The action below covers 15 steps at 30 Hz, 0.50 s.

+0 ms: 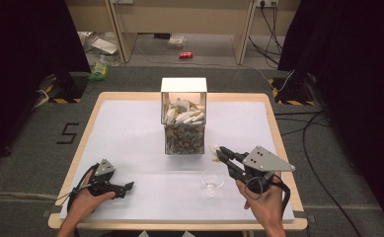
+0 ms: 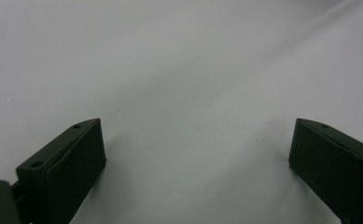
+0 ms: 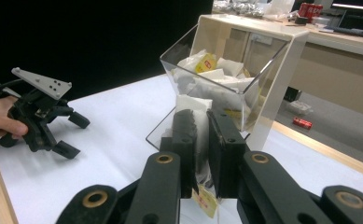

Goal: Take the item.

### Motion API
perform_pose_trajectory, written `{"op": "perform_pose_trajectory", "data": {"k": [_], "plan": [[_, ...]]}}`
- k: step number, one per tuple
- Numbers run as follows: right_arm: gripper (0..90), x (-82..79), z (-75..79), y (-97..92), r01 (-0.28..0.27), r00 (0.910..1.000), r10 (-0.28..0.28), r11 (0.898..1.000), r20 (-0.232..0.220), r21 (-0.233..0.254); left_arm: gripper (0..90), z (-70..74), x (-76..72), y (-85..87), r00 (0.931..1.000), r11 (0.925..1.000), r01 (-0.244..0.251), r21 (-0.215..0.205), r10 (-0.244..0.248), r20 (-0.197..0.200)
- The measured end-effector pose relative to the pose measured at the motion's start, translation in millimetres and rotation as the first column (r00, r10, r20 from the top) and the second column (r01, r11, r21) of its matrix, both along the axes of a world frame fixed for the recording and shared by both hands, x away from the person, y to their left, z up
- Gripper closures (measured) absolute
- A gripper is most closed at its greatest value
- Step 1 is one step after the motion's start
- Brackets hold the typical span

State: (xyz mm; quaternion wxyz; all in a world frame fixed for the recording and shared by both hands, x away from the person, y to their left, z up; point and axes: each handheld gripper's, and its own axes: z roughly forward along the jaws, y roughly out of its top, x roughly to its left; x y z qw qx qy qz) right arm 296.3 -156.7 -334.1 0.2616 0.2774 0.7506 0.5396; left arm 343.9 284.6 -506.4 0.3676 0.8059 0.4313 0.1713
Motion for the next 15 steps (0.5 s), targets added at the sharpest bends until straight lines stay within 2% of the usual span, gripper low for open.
{"op": "perform_pose_trajectory", "data": {"k": [15], "plan": [[82.1,-8.6,-21.2,-1.9,-0.003,0.9993,0.003,1.0,-0.038,-0.014,3.1,-0.2,0.0,-0.1,1.0,1.0,0.0,-0.001,0.0,0.001]]}}
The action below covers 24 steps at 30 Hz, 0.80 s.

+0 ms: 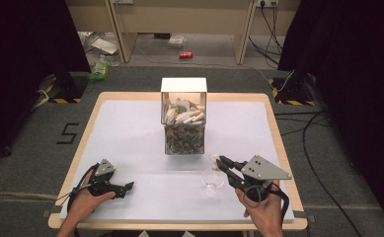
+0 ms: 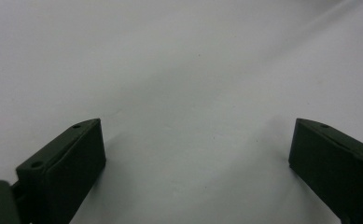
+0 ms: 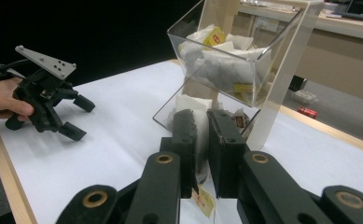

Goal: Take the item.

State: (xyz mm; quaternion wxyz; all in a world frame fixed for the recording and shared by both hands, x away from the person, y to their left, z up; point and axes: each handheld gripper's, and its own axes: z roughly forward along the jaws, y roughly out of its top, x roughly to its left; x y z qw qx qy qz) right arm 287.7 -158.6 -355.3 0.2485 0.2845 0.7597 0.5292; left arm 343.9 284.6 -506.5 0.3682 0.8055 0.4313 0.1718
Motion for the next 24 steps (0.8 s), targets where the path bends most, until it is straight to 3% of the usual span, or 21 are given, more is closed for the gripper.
{"op": "perform_pose_trajectory", "data": {"k": [13,24], "plan": [[82.0,-2.3,-15.2,3.2,-0.014,0.9995,0.014,1.0,-0.029,0.003,3.1,0.1,0.0,0.2,1.0,1.0,0.0,0.0,0.0,-0.001],[81.9,1.7,-32.4,3.1,-0.017,0.996,0.016,1.0,-0.088,-0.018,3.1,0.0,0.0,0.1,1.0,1.0,0.0,-0.001,0.0,0.0]]}}
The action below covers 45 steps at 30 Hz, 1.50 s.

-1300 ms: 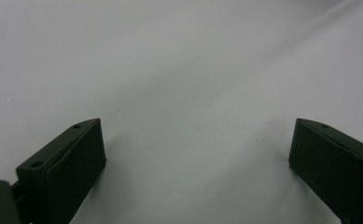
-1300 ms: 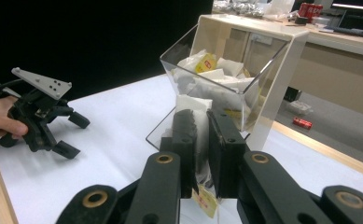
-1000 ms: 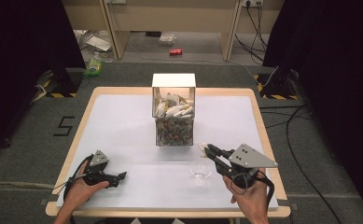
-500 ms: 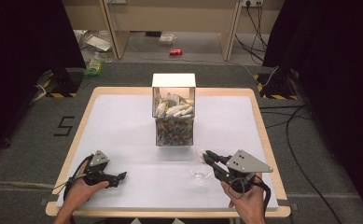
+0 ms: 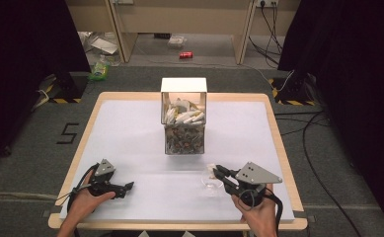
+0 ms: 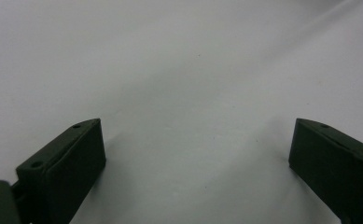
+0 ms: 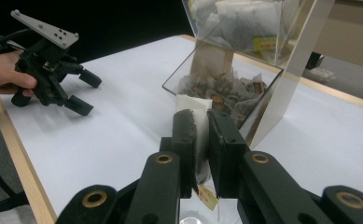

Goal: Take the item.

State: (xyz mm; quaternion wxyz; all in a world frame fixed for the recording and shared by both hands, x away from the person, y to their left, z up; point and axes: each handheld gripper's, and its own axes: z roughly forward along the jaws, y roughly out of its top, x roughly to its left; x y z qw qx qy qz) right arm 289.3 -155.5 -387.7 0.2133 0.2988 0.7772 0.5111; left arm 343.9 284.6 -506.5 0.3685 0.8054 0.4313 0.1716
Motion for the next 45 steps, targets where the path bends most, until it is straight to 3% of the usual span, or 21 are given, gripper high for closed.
{"op": "perform_pose_trajectory", "data": {"k": [11,26,35,45], "plan": [[81.5,5.9,-12.5,0.2,-0.003,0.9987,0.002,1.0,-0.05,-0.018,3.1,0.0,0.0,0.1,1.0,1.0,0.0,0.0,0.0,0.0],[79.8,10.5,-20.7,0.5,-0.001,0.9969,-0.002,0.999,-0.079,-0.036,3.1,0.0,0.1,0.1,1.0,1.0,0.0,0.001,0.0,0.0],[71.2,11.2,-19.6,-0.5,0.002,0.9966,-0.004,0.999,-0.082,-0.034,3.1,0.0,0.0,0.1,1.0,1.0,0.0,0.002,0.0,0.0],[62.5,15.1,-19.7,-10.5,0.05,0.9941,-0.053,0.998,-0.095,-0.04,3.1,0.0,0.1,0.1,1.0,1.0,0.001,0.001,-0.001,0.0]]}}
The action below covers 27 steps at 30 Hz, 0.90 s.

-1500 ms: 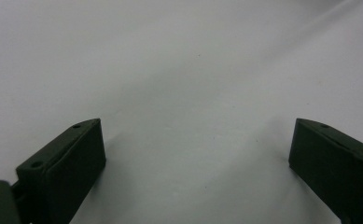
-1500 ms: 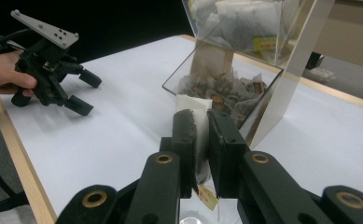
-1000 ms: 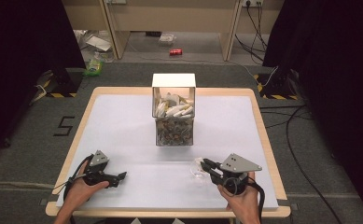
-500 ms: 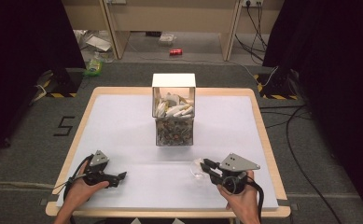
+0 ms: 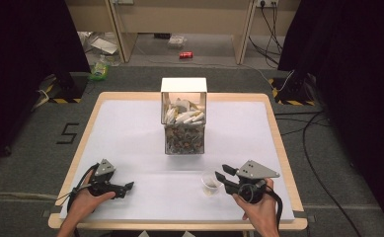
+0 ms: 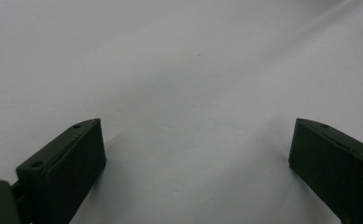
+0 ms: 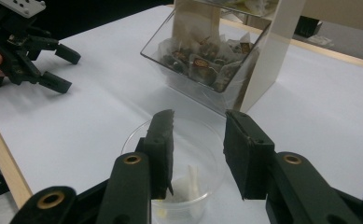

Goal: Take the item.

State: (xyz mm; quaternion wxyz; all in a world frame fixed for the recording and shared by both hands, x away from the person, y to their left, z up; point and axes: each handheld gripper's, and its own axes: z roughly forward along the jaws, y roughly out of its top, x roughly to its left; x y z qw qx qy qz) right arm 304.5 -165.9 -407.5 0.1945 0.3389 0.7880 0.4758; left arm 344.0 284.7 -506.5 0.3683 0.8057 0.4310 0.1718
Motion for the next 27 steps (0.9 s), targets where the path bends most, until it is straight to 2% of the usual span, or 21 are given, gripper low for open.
{"op": "perform_pose_trajectory", "data": {"k": [16,27], "plan": [[58.8,6.9,-3.4,-18.8,0.062,0.998,-0.061,0.998,-0.015,0.007,3.1,0.1,0.0,0.1,1.0,1.0,0.0,0.0,0.0,-0.001],[55.7,13.5,-10.6,-34.2,0.113,0.9931,-0.113,0.994,-0.034,0.003,3.1,0.2,0.0,0.3,1.0,1.0,0.002,0.004,-0.002,-0.001]]}}
